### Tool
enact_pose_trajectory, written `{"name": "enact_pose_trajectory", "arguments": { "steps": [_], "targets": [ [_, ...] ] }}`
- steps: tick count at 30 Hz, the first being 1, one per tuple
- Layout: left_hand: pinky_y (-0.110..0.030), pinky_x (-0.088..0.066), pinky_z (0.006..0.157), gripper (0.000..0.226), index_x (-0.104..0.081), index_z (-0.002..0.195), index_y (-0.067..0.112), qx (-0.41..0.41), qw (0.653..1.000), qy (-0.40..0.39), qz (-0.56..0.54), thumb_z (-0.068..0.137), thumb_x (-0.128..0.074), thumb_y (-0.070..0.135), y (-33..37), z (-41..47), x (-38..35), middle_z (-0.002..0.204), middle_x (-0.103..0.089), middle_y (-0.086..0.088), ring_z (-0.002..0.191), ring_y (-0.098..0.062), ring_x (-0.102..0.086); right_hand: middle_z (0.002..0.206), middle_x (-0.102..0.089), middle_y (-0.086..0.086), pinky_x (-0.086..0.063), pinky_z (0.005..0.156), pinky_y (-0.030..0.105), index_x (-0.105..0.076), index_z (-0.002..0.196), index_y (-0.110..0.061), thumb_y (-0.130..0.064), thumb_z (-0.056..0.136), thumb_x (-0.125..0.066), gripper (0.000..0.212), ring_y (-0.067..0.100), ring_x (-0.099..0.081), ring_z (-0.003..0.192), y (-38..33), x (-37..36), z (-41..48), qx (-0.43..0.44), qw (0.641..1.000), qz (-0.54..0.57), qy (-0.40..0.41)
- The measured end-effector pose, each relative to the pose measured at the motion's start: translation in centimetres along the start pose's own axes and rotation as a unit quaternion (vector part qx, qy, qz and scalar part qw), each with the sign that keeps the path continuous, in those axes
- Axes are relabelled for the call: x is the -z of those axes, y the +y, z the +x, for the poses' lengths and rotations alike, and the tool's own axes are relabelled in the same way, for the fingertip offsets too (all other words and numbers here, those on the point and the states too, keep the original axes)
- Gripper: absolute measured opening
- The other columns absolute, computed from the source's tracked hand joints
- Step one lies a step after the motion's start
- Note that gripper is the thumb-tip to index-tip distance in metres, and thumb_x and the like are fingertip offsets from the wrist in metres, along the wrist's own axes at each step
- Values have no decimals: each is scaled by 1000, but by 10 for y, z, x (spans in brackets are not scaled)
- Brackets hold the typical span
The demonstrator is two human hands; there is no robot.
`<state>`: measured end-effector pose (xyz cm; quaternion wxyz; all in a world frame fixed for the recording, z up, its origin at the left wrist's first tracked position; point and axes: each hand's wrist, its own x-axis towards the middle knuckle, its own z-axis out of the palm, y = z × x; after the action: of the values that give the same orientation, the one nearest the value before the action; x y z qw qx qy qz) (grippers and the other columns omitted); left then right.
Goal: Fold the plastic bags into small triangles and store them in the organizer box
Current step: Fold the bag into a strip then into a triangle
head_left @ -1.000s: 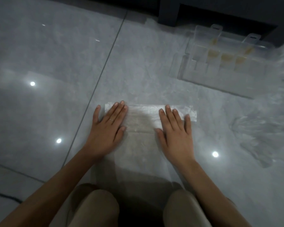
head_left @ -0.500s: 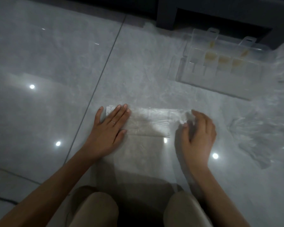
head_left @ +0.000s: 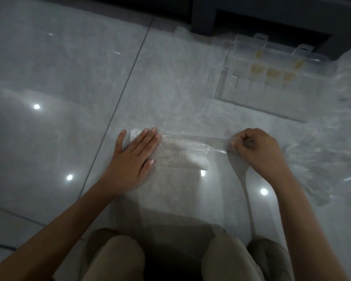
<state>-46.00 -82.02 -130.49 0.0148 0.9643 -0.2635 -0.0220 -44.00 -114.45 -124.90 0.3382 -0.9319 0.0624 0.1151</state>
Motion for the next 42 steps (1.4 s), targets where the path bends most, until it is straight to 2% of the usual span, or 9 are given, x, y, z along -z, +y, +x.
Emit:
{"name": "enact_pose_trajectory", "arguments": {
  "steps": [3,7,15,24,31,34,36,38,42],
  "targets": [
    [-57,-12,114,57,-33,150,11,-7,1000,1,-2,97,-30,32,0,1,1,157,-28,-6,145,-18,-26,71,-59,-14,-37,56,9,-56,69,-29,-16,85,-69,24,1,-55,68,3,-1,-3,-40,999,25,0],
    [-56,-10,114,58,-32,150,12,-16,1000,-6,2,96,-31,33,-2,1,1,157,-27,-6,145,-17,-25,75,-68,-3,-51,74,31,-60,69,-27,-17,81,-72,20,16,-66,81,8,-4,-4,-98,994,52,-13],
    [-57,-11,114,59,-32,150,11,-17,1000,-5,2,96,-30,34,-1,2,3,157,-28,-6,144,-17,-26,67,-60,-3,-38,52,9,-63,78,-18,-13,82,-69,9,5,-53,62,10,-11,-3,-117,993,33,6],
    [-56,-11,114,60,-31,150,11,-5,1000,-8,7,97,-28,37,-1,2,1,158,-25,-5,145,-15,-23,67,-55,-9,-34,55,21,-55,82,-25,-17,88,-63,13,1,-50,64,9,-17,-5,-125,991,24,38],
    [-56,-8,114,63,-26,152,10,-2,1000,-28,-1,99,-24,43,-2,2,0,159,-22,-5,146,-14,-20,69,-48,-11,-28,53,18,-53,106,-21,-15,94,-55,13,1,-46,63,1,-29,-17,-142,983,42,105],
    [-56,-7,115,64,-26,152,10,-4,1000,-28,-5,99,-23,45,-3,2,2,159,-22,-6,146,-15,-20,71,-50,-11,-29,55,22,-48,123,-16,-13,93,-56,31,16,-53,71,-7,-31,-21,-161,976,51,136],
    [-56,-7,114,63,-28,151,9,-6,1000,-24,0,100,-20,45,-1,2,2,159,-23,-6,146,-16,-22,86,-58,-3,-36,65,22,-40,135,-12,-12,87,-62,53,22,-58,87,-20,-31,-26,-147,969,55,192],
    [-57,-6,114,63,-29,151,9,-7,1000,-25,14,101,-15,45,0,2,4,158,-25,-7,145,-17,-25,111,-58,8,-33,85,25,-41,138,-7,-14,85,-63,57,20,-53,101,-42,-39,-32,-43,967,13,249],
    [-60,-10,113,62,-32,150,9,-14,999,-16,32,99,-24,43,0,3,7,157,-27,-8,144,-17,-28,147,-43,13,-22,118,40,-45,141,-6,-25,96,-36,50,28,-36,139,-80,-91,-31,139,978,-103,120]
  ]
}}
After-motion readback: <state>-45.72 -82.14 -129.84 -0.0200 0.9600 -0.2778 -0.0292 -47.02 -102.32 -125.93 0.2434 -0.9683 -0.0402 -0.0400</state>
